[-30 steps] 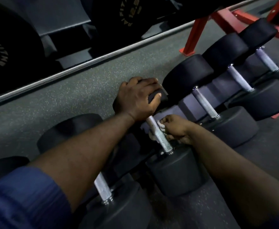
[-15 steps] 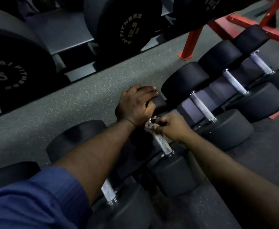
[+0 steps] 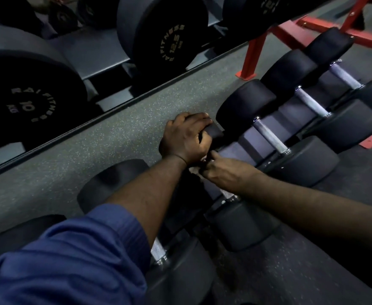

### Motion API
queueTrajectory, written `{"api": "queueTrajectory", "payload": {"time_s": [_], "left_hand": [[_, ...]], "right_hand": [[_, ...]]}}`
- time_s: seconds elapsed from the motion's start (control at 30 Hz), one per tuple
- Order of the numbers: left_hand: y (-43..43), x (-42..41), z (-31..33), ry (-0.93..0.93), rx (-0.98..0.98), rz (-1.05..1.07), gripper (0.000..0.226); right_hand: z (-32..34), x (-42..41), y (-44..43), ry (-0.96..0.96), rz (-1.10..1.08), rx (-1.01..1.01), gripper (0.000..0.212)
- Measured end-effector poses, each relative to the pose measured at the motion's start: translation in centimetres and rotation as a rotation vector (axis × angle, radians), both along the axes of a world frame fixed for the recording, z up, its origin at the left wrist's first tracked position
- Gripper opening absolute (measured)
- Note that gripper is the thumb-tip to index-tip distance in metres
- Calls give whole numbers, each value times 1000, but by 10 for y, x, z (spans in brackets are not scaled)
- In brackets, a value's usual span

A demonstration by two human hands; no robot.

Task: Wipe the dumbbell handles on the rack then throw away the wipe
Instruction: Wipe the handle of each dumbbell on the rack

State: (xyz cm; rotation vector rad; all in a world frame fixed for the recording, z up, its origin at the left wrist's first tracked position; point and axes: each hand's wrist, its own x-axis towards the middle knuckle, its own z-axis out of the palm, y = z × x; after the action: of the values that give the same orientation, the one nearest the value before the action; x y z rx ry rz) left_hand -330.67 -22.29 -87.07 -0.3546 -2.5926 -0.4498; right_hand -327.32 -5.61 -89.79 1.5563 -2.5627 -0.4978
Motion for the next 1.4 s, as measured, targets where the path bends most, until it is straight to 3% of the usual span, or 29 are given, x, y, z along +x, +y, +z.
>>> {"api": "queueTrajectory", "payload": {"time_s": [0.07,0.13,0.2,0.27,0.33,0.47,0.57,0.63,0.73,0.8,0.83,0.9,0.97,1.07,1.2,1.33,1.4], "left_hand": [[0,0,-2,17,2,-1,44],[-1,-2,-3,20,5,-5,45],[0,-1,-2,20,4,1,43],[1,1,1,19,8,-1,42],[0,1,0,23,11,4,41],[0,-1,-2,31,10,-7,44],[0,0,-2,22,-2,-13,45],[0,-2,-2,26,-4,-3,44],[0,0,-1,5,-5,2,44],[1,0,0,-11,-6,7,44],[0,-1,0,-15,-1,5,44],[-2,-2,-1,-17,7,-6,45],[-3,-3,-1,-28,32,-23,49],[-4,0,4,-72,87,-46,53],[-4,0,6,-88,121,-46,51],[-5,0,3,-70,117,-54,51],[-5,0,3,-71,114,-57,51]], "right_hand": [[-1,-5,-2,-32,-50,-51,39],[-1,-1,-8,-118,-160,-58,30],[9,0,-5,-330,-148,-3,22],[22,-2,6,-659,-171,141,23],[29,-9,17,-776,-195,139,29],[7,-24,10,-405,-26,-57,37],[2,-16,-2,-240,-54,-91,53],[6,-9,0,-267,-49,-35,52],[22,-5,16,-563,0,169,28],[27,-16,29,-704,-60,85,35],[25,-21,31,-673,-24,-15,32],[14,-24,23,-401,74,-239,25],[7,-20,11,-198,12,-354,34],[0,-8,4,-215,30,-185,38],[22,-10,26,-452,71,-57,28],[23,-18,11,-210,63,-164,17],[16,-11,0,-92,65,-119,18]]}}
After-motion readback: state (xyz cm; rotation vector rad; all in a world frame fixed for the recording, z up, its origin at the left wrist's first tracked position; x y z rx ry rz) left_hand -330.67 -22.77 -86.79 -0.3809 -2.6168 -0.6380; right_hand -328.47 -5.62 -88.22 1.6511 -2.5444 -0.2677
